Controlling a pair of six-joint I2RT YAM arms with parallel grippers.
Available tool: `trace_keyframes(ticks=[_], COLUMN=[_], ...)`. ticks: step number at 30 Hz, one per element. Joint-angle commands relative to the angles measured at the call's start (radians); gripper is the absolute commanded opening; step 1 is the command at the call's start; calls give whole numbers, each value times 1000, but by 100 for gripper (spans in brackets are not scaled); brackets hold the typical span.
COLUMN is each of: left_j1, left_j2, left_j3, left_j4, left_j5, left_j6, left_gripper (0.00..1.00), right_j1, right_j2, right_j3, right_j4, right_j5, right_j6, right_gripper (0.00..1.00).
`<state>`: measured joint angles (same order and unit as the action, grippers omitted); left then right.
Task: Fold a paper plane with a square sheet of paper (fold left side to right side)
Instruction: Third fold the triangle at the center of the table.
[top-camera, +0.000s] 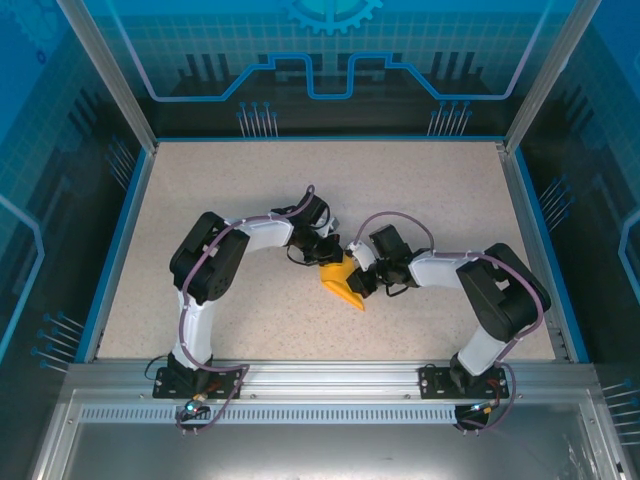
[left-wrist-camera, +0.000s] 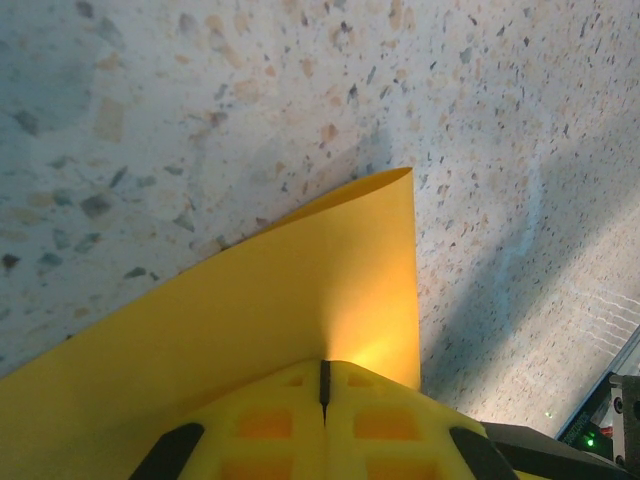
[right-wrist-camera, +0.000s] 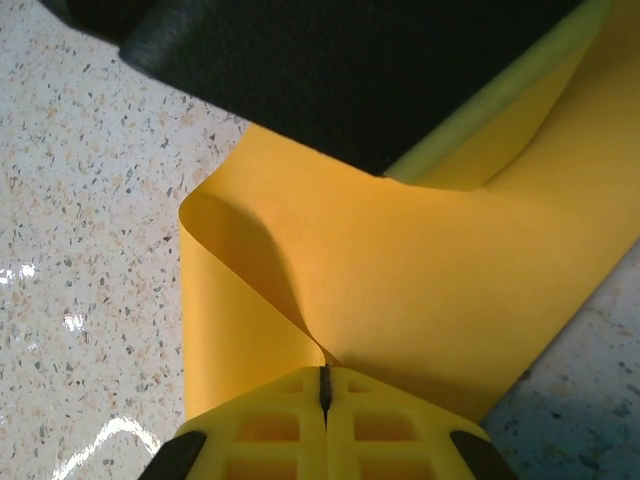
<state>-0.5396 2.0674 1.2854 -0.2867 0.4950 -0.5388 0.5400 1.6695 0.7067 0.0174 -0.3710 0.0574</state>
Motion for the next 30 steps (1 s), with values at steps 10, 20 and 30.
trace_keyframes(ticks=[10,20,30], left_j1=[-13,-14,-13], left_j2=[34,34,34], left_j3=[-20,-21,-23], left_j4=[-40,-41,-43], left_j5=[-11,-15,-18], left_j6=[31,30,32], left_gripper=[2,2,2], right_j1=[-20,-22,-21], right_j2=[24,6,-35], right_j3=[24,8,-5], right_j4=[-15,-21,-28], right_j5=[20,29,20], right_j6=[25,40,52], right_gripper=[0,0,0])
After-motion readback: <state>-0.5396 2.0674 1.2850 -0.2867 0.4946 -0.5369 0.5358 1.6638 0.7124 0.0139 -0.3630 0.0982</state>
